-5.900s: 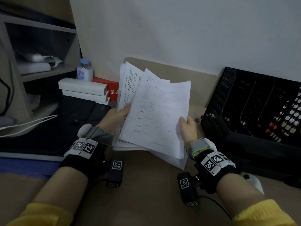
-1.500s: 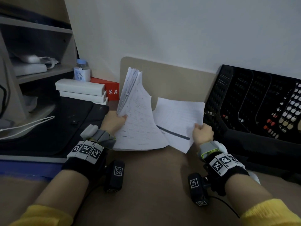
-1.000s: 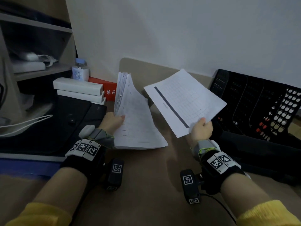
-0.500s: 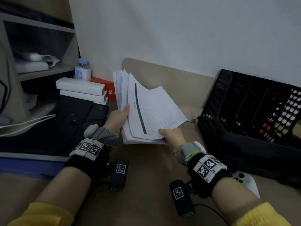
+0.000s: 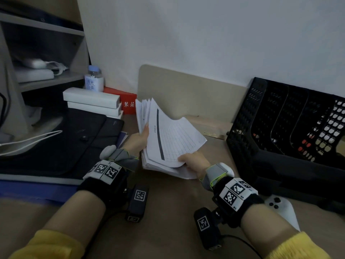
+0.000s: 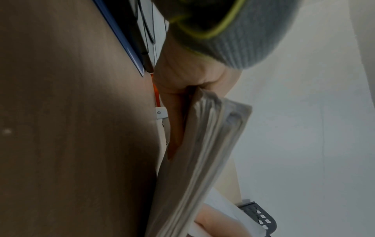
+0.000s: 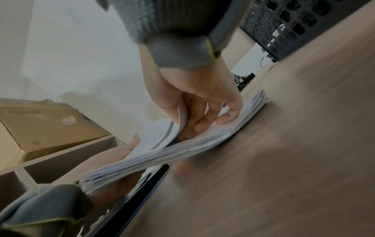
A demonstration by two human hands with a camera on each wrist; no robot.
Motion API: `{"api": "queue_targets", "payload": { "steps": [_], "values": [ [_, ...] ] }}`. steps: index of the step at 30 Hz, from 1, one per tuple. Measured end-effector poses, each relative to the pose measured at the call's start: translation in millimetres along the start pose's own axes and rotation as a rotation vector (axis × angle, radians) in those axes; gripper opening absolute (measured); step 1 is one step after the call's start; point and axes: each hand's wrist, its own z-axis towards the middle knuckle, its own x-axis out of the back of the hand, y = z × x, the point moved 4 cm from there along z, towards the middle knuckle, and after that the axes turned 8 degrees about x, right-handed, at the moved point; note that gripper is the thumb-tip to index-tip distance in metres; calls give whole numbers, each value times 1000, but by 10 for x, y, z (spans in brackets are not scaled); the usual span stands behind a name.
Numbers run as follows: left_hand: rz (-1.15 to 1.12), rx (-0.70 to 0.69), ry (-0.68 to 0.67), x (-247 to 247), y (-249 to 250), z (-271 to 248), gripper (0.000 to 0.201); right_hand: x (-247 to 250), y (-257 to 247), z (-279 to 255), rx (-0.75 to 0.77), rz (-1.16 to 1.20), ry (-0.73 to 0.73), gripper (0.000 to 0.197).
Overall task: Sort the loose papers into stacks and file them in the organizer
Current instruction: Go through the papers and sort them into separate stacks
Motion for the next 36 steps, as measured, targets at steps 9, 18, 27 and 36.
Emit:
{"api": "queue_targets", "payload": {
  "steps": [9, 18, 27, 36],
  "values": [
    [-95, 63, -55, -60, -72, 42, 48, 16, 83, 25, -89, -27, -42, 32],
    [-150, -193, -103, 110, 191, -123, 38, 509, 268, 137, -44, -113, 231, 81],
    [-102, -290, -358, 42, 287, -348, 15, 443, 183, 80, 14, 350, 191, 39],
    [-67, -427, -250, -154, 335, -431, 15, 531, -152, -143, 504, 359, 548, 29]
  ]
}}
